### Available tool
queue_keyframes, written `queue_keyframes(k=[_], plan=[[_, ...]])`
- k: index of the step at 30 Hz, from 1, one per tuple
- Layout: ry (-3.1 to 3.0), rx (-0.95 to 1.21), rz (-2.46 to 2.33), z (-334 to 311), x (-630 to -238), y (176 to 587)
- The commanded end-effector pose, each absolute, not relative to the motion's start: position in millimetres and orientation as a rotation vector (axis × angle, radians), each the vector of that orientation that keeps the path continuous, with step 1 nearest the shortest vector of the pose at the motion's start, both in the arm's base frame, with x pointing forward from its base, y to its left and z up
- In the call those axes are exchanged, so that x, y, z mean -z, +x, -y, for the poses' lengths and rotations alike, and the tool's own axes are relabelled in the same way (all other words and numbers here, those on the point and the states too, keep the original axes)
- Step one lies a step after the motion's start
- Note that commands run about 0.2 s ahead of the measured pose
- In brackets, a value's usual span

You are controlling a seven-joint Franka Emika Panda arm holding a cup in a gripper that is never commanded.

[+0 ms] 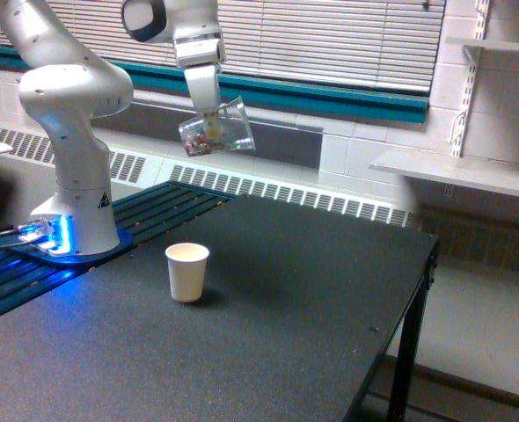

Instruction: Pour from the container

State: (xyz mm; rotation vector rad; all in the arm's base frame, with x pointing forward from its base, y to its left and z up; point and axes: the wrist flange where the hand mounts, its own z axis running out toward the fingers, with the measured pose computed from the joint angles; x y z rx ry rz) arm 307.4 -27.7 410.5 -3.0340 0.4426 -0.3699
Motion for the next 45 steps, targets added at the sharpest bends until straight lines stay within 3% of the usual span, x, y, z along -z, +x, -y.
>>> queue_keyframes(k=[1,45], plan=[[-3.053,0.316,-0.406,34.6,-400.9,300.6],[-3.056,0.105,-0.368,62.3,-360.7,279.5]])
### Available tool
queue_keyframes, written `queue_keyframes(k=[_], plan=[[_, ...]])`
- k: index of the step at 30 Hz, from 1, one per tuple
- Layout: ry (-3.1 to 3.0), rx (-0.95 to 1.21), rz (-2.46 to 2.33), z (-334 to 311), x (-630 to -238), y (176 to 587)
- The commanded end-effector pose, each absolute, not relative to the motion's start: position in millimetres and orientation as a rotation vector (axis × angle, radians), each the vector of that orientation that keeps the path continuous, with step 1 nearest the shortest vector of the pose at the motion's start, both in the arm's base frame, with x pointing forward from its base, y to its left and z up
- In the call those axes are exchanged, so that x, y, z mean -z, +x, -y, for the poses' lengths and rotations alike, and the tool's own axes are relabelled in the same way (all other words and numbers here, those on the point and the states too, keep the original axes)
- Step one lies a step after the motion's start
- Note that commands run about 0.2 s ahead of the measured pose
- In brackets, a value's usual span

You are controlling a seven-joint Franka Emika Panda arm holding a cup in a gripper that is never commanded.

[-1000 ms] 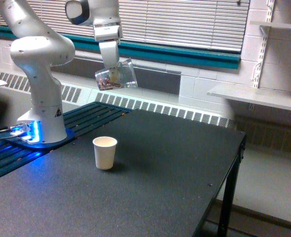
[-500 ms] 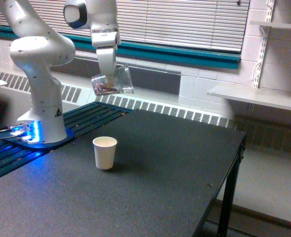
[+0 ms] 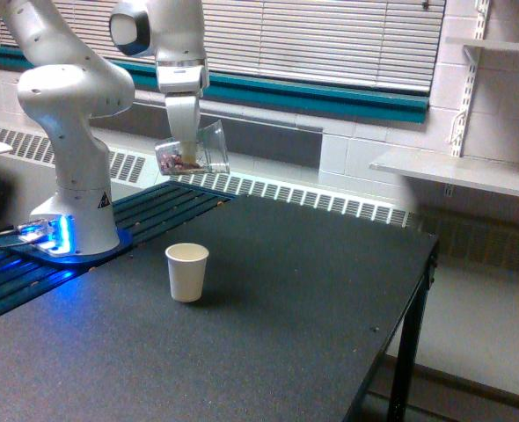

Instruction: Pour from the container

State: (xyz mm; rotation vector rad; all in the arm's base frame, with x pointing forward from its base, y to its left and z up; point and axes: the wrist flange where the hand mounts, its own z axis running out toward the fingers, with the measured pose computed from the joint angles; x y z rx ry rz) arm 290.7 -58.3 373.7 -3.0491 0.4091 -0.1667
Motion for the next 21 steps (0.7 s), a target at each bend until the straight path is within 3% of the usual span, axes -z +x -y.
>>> queue_keyframes(k=[1,21], plan=[[-3.055,0.099,-0.366,62.9,-360.0,278.5],[-3.073,0.028,-0.320,76.2,-346.8,267.4]])
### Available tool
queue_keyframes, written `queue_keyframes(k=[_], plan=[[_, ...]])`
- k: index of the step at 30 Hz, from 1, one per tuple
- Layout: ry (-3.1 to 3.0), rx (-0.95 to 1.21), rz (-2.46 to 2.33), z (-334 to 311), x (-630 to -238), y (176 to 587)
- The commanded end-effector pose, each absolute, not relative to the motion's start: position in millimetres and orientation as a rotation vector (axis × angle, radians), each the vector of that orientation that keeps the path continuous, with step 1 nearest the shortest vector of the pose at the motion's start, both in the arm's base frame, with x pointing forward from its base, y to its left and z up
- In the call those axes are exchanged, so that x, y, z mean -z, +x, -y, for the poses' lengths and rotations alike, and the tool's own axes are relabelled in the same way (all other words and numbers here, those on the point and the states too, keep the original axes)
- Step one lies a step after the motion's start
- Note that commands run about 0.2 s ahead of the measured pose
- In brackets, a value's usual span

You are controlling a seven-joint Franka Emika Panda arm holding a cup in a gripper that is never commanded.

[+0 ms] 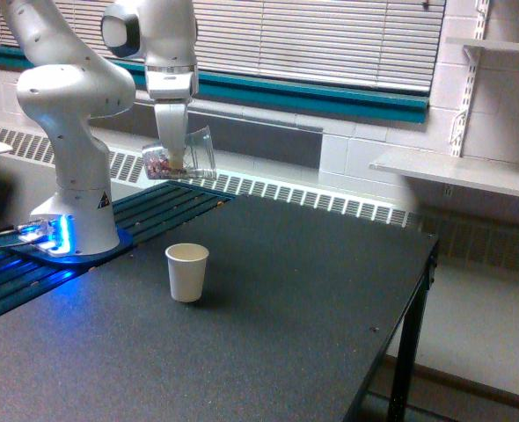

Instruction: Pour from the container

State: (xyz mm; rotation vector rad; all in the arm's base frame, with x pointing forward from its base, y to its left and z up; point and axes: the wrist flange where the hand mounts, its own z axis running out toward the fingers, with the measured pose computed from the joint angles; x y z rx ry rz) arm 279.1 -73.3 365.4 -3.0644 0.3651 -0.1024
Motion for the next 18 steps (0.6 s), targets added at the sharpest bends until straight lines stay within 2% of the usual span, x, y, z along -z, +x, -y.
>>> queue_keyframes(k=[1,18], plan=[[-3.074,0.027,-0.322,77.2,-346.5,267.0],[-3.104,-0.021,-0.337,93.9,-341.9,259.7]])
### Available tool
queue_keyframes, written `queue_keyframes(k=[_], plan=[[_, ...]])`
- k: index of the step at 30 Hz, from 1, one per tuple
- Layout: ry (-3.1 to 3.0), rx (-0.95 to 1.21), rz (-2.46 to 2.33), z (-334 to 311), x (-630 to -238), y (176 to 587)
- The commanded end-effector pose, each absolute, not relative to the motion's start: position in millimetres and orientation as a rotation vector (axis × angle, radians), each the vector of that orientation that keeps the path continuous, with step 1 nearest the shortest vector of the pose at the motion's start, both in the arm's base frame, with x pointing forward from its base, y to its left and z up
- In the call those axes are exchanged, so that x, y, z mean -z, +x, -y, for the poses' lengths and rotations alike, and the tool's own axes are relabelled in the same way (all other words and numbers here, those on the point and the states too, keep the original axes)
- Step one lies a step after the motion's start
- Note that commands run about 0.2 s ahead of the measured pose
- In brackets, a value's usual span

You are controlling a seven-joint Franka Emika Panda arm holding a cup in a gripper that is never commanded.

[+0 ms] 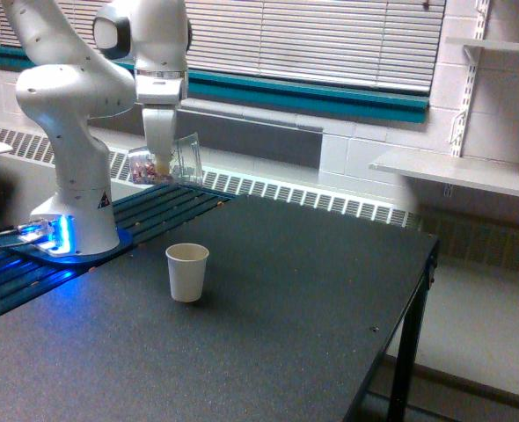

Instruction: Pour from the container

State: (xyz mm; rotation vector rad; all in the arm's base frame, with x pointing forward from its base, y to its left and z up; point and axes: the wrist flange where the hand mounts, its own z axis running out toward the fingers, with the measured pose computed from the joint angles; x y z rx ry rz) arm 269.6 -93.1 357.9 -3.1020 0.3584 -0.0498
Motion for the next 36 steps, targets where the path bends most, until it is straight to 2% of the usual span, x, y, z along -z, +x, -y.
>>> queue_keyframes(k=[1,36], plan=[[-3.104,-0.023,-0.333,94.0,-341.7,259.6],[-3.104,-0.121,-0.337,107.9,-320.1,255.9]])
